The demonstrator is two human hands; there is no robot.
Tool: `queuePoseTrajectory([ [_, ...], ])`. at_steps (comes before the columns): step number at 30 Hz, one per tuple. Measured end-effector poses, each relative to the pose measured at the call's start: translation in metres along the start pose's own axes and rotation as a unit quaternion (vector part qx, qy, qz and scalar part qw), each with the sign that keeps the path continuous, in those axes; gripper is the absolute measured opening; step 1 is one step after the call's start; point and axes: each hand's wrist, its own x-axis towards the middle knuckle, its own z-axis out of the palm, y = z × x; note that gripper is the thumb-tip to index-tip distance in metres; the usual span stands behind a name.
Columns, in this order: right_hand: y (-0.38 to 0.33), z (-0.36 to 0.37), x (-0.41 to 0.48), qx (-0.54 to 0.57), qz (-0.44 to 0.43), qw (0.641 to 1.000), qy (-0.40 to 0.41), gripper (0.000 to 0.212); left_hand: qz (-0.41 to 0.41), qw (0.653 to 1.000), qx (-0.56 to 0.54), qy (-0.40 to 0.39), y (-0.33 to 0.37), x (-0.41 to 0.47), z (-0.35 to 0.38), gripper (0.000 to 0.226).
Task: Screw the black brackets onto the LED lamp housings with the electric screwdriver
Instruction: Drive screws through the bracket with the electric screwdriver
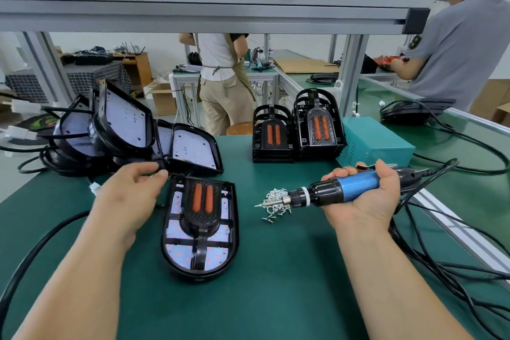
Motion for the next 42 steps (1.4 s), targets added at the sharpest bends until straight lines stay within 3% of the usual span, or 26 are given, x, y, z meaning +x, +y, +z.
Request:
queuePoseTrajectory([
  [4,0.007,0.002,-0.006,-0.018,-0.004,1.000,-0.016,0.021,-0.080,0.993,0.080,-0.038,-0.024,-0.007,-0.002,0.055],
  [6,0.013,0.005,-0.011,-0.033,-0.004,0.999,-0.023,0.021,-0.115,0.987,0.042,-0.103,-0.028,-0.014,0.001,0.071],
  [10,0.027,0.011,-0.025,-0.073,-0.004,0.997,-0.040,0.022,-0.188,0.943,-0.180,-0.207,-0.031,-0.022,0.012,0.046],
  [15,0.051,0.021,-0.041,-0.125,0.000,0.988,-0.091,0.020,-0.215,0.902,-0.287,-0.241,-0.035,-0.021,0.021,0.041],
  [25,0.101,0.046,-0.045,-0.180,0.027,0.974,-0.138,0.018,-0.208,0.892,-0.314,-0.249,-0.035,-0.017,0.026,0.039],
  [42,0.106,0.052,-0.051,-0.230,0.021,0.951,-0.206,0.013,-0.208,0.895,-0.312,-0.243,-0.039,-0.014,0.027,0.040],
])
